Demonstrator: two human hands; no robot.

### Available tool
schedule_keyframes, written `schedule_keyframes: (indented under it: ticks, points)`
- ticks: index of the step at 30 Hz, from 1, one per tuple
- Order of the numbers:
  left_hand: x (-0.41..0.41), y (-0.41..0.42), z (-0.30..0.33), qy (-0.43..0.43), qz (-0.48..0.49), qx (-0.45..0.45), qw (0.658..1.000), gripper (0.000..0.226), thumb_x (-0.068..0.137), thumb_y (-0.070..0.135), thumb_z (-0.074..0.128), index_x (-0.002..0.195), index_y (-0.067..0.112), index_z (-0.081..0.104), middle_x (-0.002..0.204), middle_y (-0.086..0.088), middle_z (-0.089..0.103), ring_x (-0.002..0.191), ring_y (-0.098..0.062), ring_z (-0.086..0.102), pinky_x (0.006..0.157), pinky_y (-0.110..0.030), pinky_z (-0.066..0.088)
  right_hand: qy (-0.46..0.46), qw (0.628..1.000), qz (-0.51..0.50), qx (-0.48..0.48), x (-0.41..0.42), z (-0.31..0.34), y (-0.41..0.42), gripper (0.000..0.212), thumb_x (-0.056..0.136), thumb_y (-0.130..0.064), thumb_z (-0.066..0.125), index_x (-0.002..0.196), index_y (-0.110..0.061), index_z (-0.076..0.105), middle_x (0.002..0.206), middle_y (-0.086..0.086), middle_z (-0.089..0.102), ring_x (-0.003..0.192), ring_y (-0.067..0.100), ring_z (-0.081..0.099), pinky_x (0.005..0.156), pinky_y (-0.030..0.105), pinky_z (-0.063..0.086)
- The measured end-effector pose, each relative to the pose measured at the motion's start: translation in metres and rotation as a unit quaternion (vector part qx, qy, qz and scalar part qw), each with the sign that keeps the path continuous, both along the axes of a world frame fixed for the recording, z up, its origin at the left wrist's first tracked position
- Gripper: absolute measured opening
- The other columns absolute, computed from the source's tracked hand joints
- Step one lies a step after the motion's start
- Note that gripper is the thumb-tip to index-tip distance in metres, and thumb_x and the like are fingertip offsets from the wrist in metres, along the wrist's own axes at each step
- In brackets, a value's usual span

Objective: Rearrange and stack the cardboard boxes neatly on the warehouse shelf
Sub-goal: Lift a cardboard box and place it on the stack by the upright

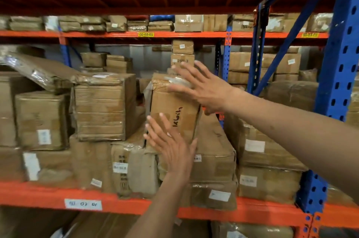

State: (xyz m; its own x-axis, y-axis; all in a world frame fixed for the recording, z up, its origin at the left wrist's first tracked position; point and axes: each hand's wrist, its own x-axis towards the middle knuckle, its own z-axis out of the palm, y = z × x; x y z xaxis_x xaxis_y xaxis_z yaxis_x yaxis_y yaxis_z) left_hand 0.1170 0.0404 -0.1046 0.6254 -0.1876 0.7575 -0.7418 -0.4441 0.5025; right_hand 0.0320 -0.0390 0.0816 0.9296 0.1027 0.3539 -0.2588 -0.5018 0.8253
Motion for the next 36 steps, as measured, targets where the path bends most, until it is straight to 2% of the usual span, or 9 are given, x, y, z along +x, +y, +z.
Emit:
schedule_keyframes:
  ticks: [2,4,8,15,20,23,27,31,36]
  points:
    - [0.011,0.006,0.0,0.1,0.001,-0.012,0.995,0.163,0.044,0.068,0.089,0.156,0.002,-0.009,0.16,-0.034,-0.008,0.148,-0.052,0.001,0.116,-0.07,0.009,0.067,0.994,0.019,-0.09,0.02,0.004,0.022,0.124,0.08,-0.028,0.076,0.155,-0.03,-0.023,0.16,0.019,-0.029,0.148,0.039,-0.022,0.119,0.059,-0.005]
    - [0.018,0.008,0.001,0.164,-0.011,-0.018,0.986,0.172,0.04,0.075,0.086,0.152,0.012,-0.028,0.16,-0.03,-0.021,0.149,-0.05,-0.006,0.116,-0.07,0.009,0.103,0.983,0.002,-0.152,0.038,0.004,0.033,0.123,0.082,-0.021,0.074,0.153,-0.031,-0.026,0.16,0.016,-0.032,0.147,0.036,-0.025,0.119,0.059,-0.006]
    - [0.018,0.003,0.004,0.189,-0.001,-0.004,0.982,0.178,0.037,0.082,0.081,0.143,0.011,-0.043,0.158,-0.028,-0.029,0.149,-0.047,-0.012,0.118,-0.067,0.003,0.114,0.969,-0.04,-0.216,0.057,0.003,0.037,0.132,0.077,-0.018,0.08,0.152,-0.028,-0.029,0.158,0.015,-0.035,0.146,0.035,-0.029,0.117,0.059,-0.012]
    - [0.011,-0.005,0.013,0.172,0.033,0.008,0.985,0.173,0.039,0.071,0.086,0.146,0.004,-0.033,0.153,-0.037,0.014,0.141,-0.052,0.019,0.113,-0.067,0.021,0.133,0.964,-0.052,-0.224,0.053,-0.006,0.038,0.104,0.092,-0.021,0.058,0.153,-0.021,-0.027,0.159,0.012,-0.034,0.146,0.03,-0.03,0.119,0.054,-0.009]
    - [0.015,-0.002,0.016,0.147,0.032,0.034,0.988,0.172,0.04,0.071,0.084,0.147,0.005,-0.033,0.153,-0.035,0.014,0.141,-0.05,0.019,0.112,-0.066,0.023,0.142,0.966,-0.047,-0.211,0.046,0.001,0.037,0.114,0.086,-0.025,0.067,0.154,-0.024,-0.026,0.163,0.02,-0.019,0.149,0.036,-0.019,0.12,0.054,-0.004]
    - [0.017,0.0,0.02,0.121,0.022,0.057,0.991,0.167,0.043,0.071,0.083,0.15,0.008,-0.029,0.154,-0.034,0.014,0.143,-0.049,0.017,0.114,-0.064,0.021,0.151,0.96,-0.03,-0.233,0.035,0.005,0.036,0.108,0.088,-0.03,0.064,0.156,-0.023,-0.02,0.16,0.03,0.004,0.148,0.043,0.006,0.118,0.059,0.008]
    - [0.012,-0.001,0.034,0.038,0.006,0.109,0.993,0.161,0.051,0.071,0.083,0.152,0.008,-0.025,0.154,-0.034,0.011,0.143,-0.049,0.014,0.116,-0.065,0.015,0.096,0.976,-0.028,-0.195,0.015,0.011,0.008,0.108,0.086,-0.037,0.066,0.156,-0.022,-0.014,0.153,0.033,0.018,0.142,0.044,0.022,0.114,0.063,0.021]
    - [0.0,-0.016,0.05,-0.082,-0.011,0.138,0.987,0.161,0.046,0.07,0.085,0.155,0.009,-0.017,0.151,-0.038,0.02,0.14,-0.052,0.022,0.112,-0.071,0.018,0.057,0.987,-0.073,-0.128,-0.024,0.012,-0.023,0.115,0.081,-0.045,0.069,0.157,-0.019,-0.013,0.151,0.037,0.018,0.139,0.047,0.023,0.111,0.063,0.024]
    - [-0.022,-0.051,0.075,-0.188,-0.07,0.178,0.963,0.162,0.043,0.071,0.084,0.156,0.009,-0.013,0.149,-0.039,0.022,0.138,-0.053,0.026,0.111,-0.072,0.02,-0.014,0.989,-0.14,-0.053,-0.083,0.012,-0.054,0.138,0.06,-0.062,0.079,0.158,-0.018,-0.008,0.149,0.038,0.021,0.135,0.048,0.027,0.109,0.063,0.026]
